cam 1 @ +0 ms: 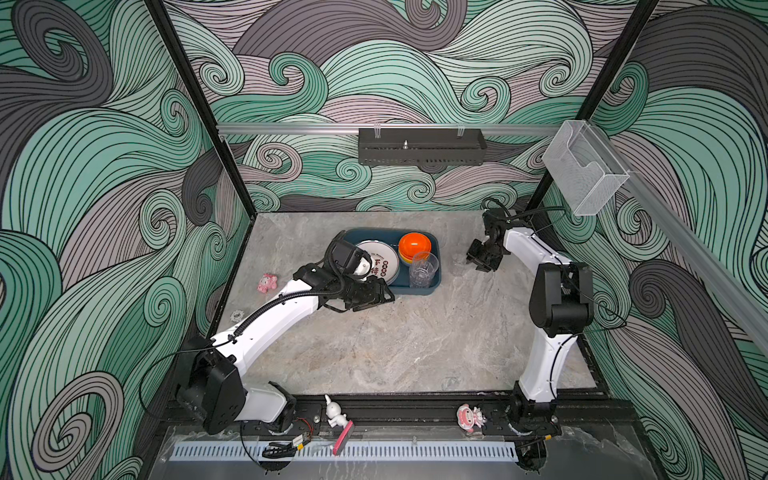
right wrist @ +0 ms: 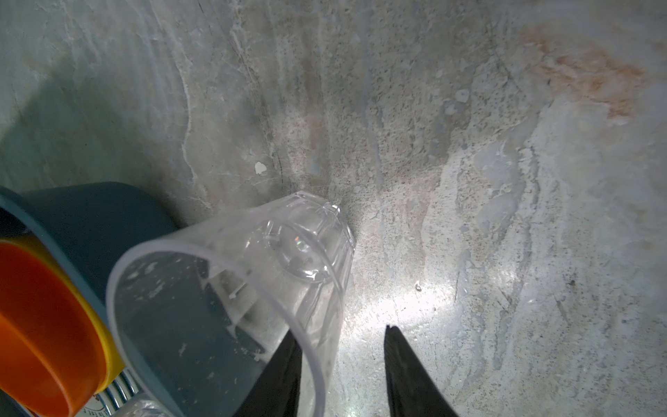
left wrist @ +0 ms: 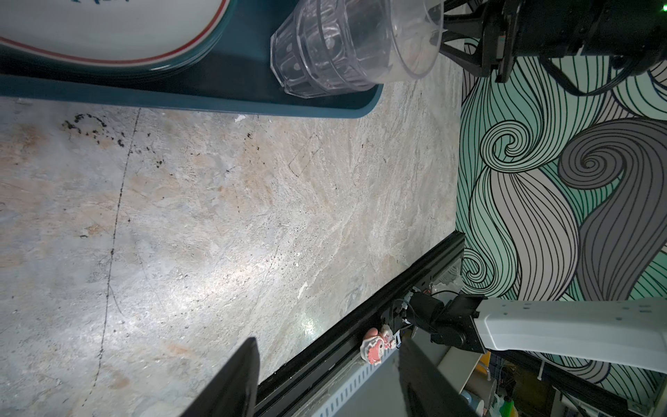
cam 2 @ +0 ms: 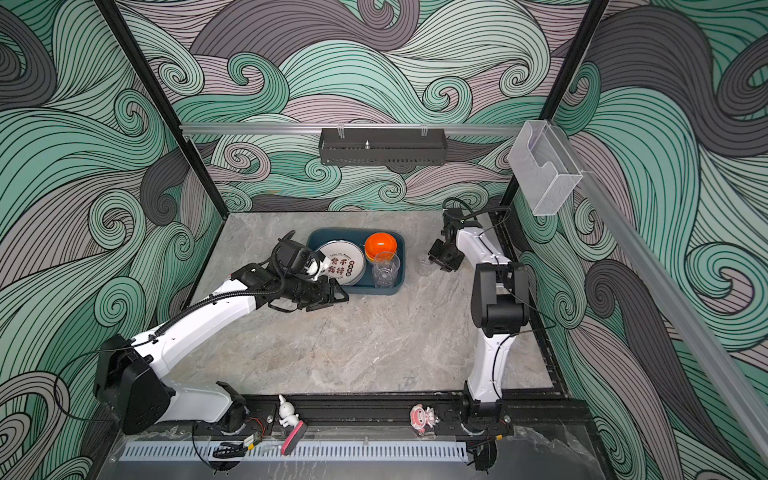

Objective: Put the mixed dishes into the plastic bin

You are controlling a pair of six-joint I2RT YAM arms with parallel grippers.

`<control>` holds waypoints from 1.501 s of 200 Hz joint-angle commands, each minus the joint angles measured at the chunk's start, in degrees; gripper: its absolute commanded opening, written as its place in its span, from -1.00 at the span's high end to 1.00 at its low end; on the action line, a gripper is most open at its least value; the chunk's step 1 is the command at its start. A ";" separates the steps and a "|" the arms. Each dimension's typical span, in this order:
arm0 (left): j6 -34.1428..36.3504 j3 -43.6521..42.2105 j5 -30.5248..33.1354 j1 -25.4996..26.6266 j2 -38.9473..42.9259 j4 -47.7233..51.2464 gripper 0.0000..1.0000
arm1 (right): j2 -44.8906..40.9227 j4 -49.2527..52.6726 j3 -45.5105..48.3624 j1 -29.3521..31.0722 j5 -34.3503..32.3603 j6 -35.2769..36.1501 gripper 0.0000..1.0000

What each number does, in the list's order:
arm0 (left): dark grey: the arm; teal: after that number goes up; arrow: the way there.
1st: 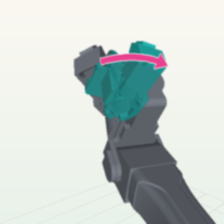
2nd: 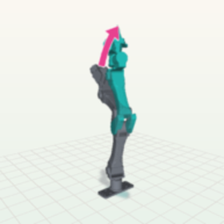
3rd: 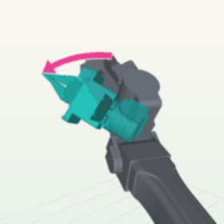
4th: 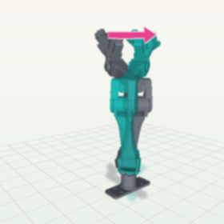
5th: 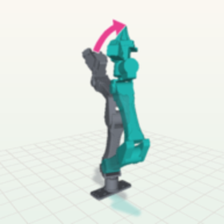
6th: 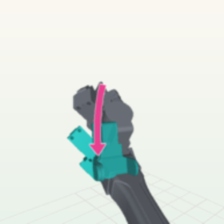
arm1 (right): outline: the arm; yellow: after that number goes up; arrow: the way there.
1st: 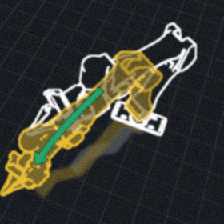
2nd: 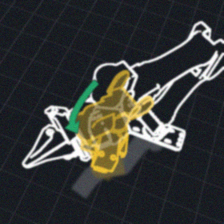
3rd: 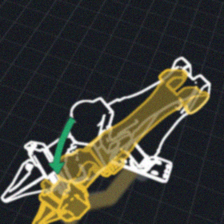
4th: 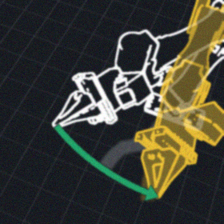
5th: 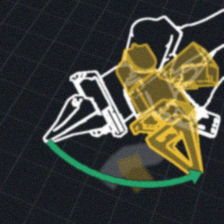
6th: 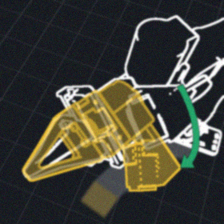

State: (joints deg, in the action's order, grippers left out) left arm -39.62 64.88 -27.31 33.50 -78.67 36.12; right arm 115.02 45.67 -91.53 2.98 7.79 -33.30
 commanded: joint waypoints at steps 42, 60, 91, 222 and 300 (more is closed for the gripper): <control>0.24 0.08 1.21 0.43 -0.27 0.62 -0.26 | 1.44 -0.17 -0.63 -0.10 0.43 0.07 0.58; 0.15 -0.28 1.29 0.45 -0.08 0.44 -0.25 | 0.90 -0.30 -0.07 -0.14 -0.01 0.20 0.66; -0.02 -0.72 1.38 0.43 0.24 0.18 -0.25 | -0.44 -0.09 0.73 -0.17 -0.85 0.60 0.83; -0.37 -3.10 5.10 0.43 3.58 -0.13 -0.25 | -13.47 5.21 2.84 0.01 -4.52 4.73 1.00; -1.04 -3.45 8.67 0.32 5.21 0.18 -0.29 | -18.43 9.62 -0.96 1.65 -0.49 7.92 1.00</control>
State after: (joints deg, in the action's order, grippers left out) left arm -40.18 61.58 -20.51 33.52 -74.70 35.99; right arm 99.35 52.88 -89.47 3.55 5.13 -27.40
